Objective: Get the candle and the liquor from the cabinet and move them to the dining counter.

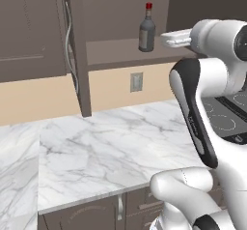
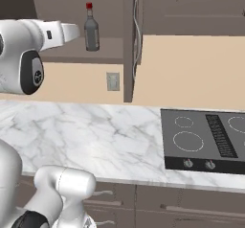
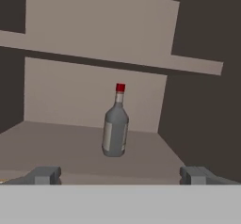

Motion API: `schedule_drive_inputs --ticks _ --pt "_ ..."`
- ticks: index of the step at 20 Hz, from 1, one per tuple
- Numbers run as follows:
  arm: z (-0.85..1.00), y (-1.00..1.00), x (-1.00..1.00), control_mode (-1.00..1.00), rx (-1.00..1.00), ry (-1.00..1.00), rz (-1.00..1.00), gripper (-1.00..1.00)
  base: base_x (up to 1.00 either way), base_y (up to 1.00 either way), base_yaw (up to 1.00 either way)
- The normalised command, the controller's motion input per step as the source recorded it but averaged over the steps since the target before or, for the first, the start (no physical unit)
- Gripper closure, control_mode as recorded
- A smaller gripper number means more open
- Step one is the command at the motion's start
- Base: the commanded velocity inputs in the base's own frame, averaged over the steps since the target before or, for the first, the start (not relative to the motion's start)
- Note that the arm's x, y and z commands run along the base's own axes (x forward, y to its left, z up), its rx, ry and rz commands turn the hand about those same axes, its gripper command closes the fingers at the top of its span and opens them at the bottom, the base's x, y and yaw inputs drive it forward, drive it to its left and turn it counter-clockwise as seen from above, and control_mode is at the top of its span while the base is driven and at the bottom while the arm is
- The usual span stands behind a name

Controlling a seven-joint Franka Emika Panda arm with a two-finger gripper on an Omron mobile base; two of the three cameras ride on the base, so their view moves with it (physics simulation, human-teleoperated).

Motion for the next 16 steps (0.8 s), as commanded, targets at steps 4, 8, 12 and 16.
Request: schedule_drive_inputs --ticks 4,8,12,16 --pt "0.00 0.00 0.41 -1.00 0.00 0.00 -0.01 -1.00 0.00 0.00 0.00" --pt "0.00 0.00 0.50 -1.00 0.00 0.00 -0.02 -1.00 0.00 0.00 0.00" --pt "0.00 0.06 0.52 -1.00 0.00 0.00 0.00 -1.00 0.00 0.00 0.00" --pt "-0.03 0.16 0.48 -1.00 0.04 -0.02 0.00 -1.00 0.00 0.00 0.00"
